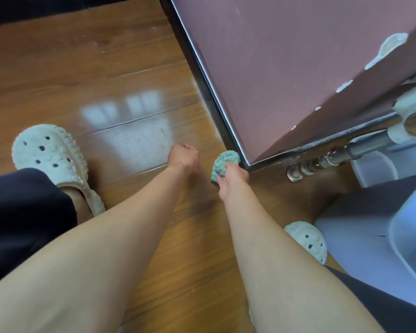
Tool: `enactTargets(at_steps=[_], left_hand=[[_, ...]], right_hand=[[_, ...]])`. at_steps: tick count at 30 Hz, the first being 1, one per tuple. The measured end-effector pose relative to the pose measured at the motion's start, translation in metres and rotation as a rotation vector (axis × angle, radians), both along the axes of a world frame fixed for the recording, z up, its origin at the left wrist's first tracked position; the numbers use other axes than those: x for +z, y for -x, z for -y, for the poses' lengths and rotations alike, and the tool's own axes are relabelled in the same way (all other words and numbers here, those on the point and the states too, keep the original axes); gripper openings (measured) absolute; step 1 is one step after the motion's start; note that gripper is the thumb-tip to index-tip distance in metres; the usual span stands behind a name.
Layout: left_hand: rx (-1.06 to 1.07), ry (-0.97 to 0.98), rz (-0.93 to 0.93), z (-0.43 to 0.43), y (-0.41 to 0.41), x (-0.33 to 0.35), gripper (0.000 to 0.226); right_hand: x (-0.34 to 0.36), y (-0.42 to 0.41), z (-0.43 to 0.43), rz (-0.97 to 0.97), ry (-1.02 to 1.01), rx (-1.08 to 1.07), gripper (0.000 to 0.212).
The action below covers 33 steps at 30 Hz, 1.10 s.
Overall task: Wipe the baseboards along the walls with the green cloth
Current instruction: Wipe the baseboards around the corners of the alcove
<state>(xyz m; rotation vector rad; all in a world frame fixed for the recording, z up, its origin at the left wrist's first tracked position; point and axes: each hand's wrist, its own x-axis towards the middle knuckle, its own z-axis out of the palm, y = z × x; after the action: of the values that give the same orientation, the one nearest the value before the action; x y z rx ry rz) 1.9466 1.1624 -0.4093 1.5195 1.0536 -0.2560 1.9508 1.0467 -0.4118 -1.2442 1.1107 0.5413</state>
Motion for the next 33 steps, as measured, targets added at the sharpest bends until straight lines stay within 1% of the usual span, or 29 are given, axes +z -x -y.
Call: enactTargets(at_steps=[4,6,8,10,11,12,13,16,19,23,26,29,31,33], left_hand=[[-0.029,0.004,-0.011,-0.011,-0.008,-0.006,0.022],[-0.010,0.031,-0.008,-0.013,-0.011,0.000,0.023],[0.009,0.047,-0.016,-0.017,-0.017,0.002,0.020],[0.022,0.040,-0.017,-0.023,-0.023,0.000,0.017],[0.027,0.038,-0.021,-0.026,-0.026,0.000,0.017],[0.030,0.030,-0.025,-0.028,-0.029,-0.001,0.018],[0.029,0.021,-0.034,-0.031,-0.032,-0.002,0.020],[0.045,0.012,-0.026,-0.043,-0.043,-0.007,0.020],[0.060,0.001,-0.014,-0.060,-0.058,-0.009,0.017],[0.125,0.053,0.025,-0.081,-0.071,-0.005,0.015],[0.147,0.066,0.037,-0.092,-0.076,-0.010,0.017],[0.171,0.059,0.035,-0.099,-0.080,-0.017,0.015],[0.173,0.034,0.035,-0.104,-0.084,-0.020,0.017],[0.180,-0.003,0.041,-0.108,-0.087,-0.022,0.022]], right_hand=[[0.000,-0.014,-0.011,0.081,-0.091,0.168,0.042],[-0.001,-0.022,-0.020,0.145,-0.046,0.339,0.040],[-0.002,-0.027,-0.030,0.190,0.049,0.529,0.039],[-0.003,-0.030,-0.036,0.203,0.135,0.720,0.055],[-0.003,-0.032,-0.038,0.208,0.160,0.784,0.063],[-0.005,-0.034,-0.038,0.215,0.175,0.824,0.066],[-0.006,-0.038,-0.040,0.227,0.186,0.855,0.066],[-0.012,-0.054,-0.046,0.249,0.221,0.920,0.053],[-0.016,-0.076,-0.057,0.258,0.271,0.984,0.045],[-0.025,-0.100,-0.075,0.284,0.323,1.079,0.046],[-0.032,-0.118,-0.089,0.341,0.367,1.155,0.042],[-0.032,-0.132,-0.104,0.375,0.440,1.310,0.039],[-0.031,-0.133,-0.114,0.418,0.438,1.441,0.029],[-0.028,-0.126,-0.121,0.445,0.385,1.563,0.018]])
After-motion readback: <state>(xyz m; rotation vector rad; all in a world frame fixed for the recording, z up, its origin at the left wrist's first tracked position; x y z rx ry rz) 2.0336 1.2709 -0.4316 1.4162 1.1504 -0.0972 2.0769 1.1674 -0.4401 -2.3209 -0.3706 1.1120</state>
